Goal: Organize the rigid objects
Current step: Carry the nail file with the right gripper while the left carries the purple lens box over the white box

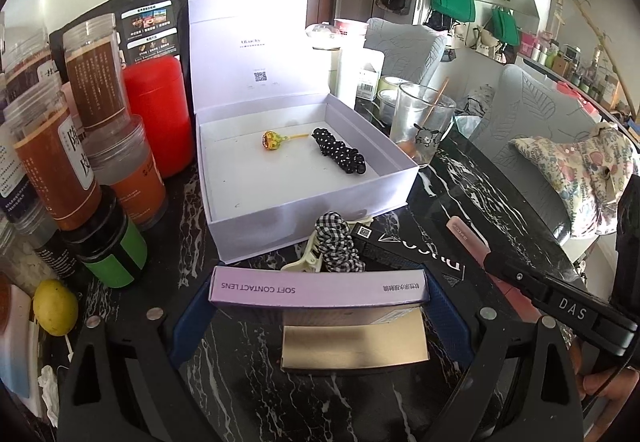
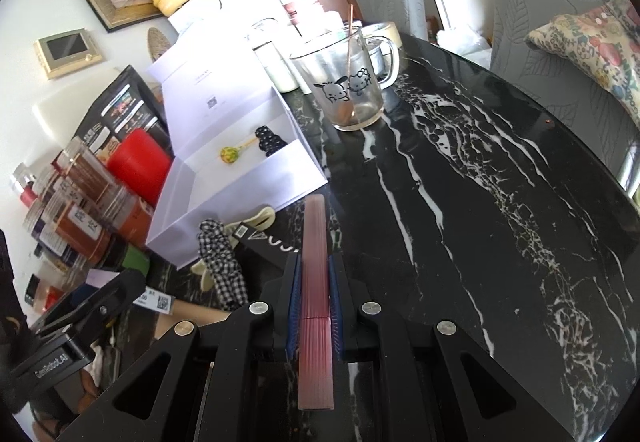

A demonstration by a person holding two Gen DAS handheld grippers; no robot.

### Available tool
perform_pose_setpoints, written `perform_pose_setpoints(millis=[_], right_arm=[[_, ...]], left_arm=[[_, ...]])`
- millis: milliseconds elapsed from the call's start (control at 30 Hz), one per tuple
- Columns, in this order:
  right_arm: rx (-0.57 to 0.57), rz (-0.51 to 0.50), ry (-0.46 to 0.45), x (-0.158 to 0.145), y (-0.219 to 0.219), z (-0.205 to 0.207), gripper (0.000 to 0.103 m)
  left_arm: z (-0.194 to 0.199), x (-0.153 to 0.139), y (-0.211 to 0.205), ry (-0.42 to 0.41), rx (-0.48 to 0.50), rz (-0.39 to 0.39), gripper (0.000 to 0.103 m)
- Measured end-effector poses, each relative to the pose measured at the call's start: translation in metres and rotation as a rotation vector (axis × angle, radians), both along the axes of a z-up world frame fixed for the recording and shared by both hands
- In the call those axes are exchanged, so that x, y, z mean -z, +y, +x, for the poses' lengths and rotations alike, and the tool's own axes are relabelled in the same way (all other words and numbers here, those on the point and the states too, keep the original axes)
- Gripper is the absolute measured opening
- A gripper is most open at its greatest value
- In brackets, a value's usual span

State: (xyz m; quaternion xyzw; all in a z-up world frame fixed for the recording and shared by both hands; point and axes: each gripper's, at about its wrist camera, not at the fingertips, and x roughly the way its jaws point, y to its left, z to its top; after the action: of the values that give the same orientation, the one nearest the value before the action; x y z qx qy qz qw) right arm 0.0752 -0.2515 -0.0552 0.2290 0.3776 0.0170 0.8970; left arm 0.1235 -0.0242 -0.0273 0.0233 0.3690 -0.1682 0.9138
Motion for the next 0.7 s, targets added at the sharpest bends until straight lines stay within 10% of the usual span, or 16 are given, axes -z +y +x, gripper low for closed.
perform_pose_setpoints(millis=[700], right_arm=[[-0.072,-0.007,-0.065,-0.039,0.011,-0.021,0.014]], left_arm=[[-0.012,-0.04,-0.013,-0.056,0.009,-0.012,0.096]])
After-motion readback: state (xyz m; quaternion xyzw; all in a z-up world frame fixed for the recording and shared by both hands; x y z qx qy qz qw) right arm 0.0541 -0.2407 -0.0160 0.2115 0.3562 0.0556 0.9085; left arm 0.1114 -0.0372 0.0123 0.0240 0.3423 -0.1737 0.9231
